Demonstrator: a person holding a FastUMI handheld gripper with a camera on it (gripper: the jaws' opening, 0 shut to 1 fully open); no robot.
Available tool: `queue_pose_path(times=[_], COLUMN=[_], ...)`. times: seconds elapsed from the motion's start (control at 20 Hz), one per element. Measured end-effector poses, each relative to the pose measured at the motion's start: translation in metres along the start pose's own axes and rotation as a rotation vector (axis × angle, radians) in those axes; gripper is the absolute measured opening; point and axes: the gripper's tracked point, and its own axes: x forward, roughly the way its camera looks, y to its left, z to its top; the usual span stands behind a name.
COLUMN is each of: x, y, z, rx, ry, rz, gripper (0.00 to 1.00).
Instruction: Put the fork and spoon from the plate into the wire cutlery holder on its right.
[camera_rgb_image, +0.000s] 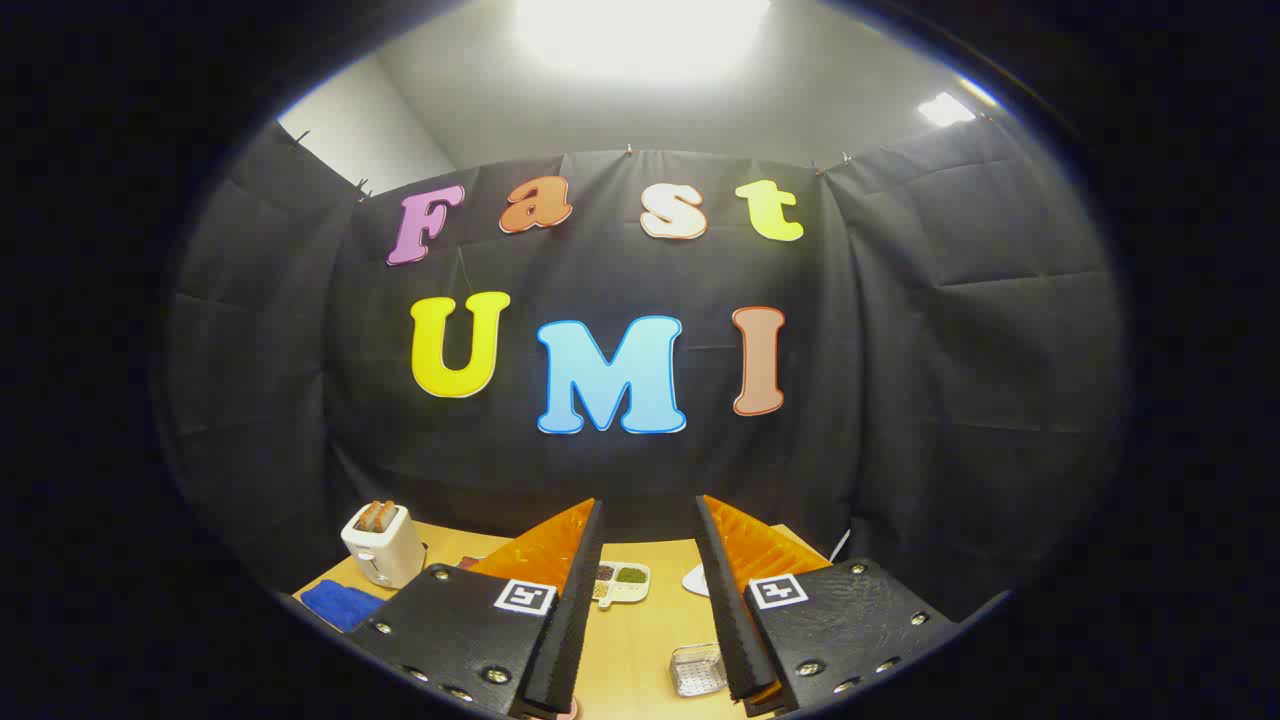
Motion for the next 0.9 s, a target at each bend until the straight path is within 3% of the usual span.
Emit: queue_pose_path(times=[0.45, 0.9], x=[-0.016, -0.018], y=[0.026, 0.036], z=[-0.013, -0.013], rx=[0.079, 0.064], ry=[0.023, 0.028], rz=[0.028, 0.054], gripper=[0.56, 0.56])
